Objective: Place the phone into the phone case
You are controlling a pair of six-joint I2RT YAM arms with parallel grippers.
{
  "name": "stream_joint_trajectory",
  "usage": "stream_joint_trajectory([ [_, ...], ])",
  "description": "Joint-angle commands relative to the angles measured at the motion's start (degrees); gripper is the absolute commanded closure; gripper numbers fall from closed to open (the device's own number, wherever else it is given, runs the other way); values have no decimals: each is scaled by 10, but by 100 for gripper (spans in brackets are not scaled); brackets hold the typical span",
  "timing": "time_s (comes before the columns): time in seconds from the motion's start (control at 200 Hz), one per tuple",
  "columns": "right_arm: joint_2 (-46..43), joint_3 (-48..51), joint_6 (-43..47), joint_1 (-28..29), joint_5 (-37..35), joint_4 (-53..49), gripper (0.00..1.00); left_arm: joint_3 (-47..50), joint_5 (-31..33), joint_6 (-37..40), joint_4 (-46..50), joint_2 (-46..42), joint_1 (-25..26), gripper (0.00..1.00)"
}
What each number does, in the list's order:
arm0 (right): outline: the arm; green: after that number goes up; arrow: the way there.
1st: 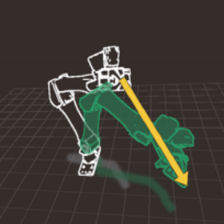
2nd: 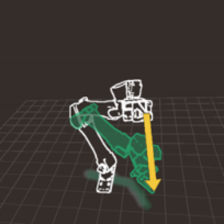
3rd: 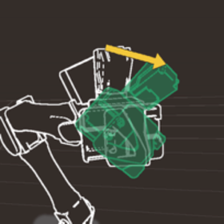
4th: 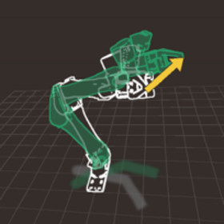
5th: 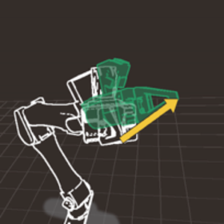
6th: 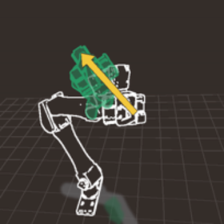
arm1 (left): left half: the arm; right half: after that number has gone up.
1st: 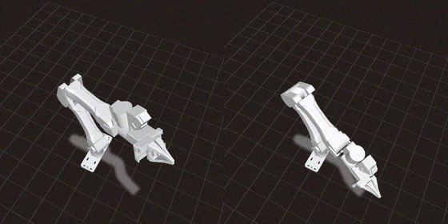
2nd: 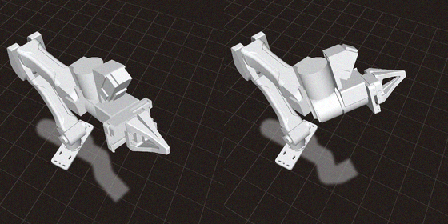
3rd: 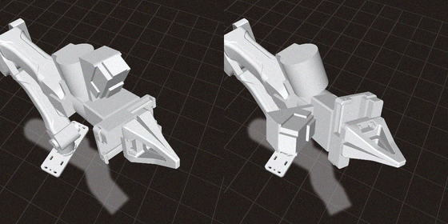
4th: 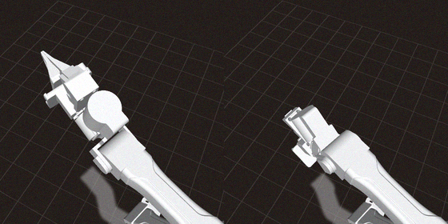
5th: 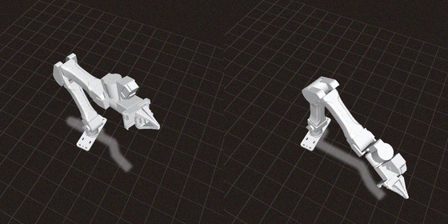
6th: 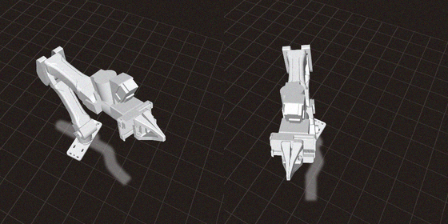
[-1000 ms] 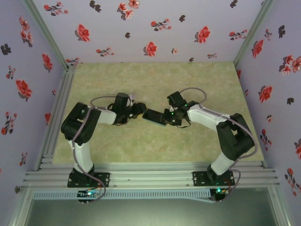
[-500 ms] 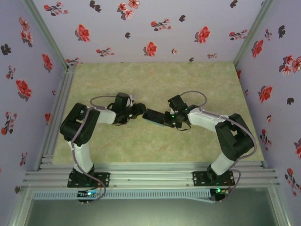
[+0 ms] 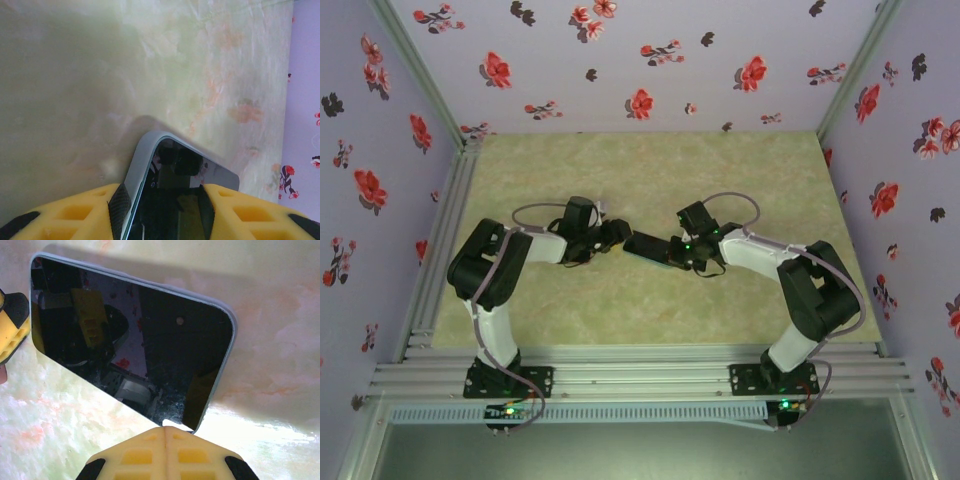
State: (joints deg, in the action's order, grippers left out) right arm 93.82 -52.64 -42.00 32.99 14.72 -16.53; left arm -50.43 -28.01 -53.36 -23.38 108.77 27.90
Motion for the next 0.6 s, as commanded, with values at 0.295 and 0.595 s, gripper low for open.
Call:
stream_joint_trajectory([
  [0.295, 17, 14, -5, 0, -18, -4, 100, 0, 8, 14, 22, -13, -1, 53],
  [0.595, 36, 16, -11, 0, -16, 6, 100, 2, 8, 14, 21, -14, -2, 53],
])
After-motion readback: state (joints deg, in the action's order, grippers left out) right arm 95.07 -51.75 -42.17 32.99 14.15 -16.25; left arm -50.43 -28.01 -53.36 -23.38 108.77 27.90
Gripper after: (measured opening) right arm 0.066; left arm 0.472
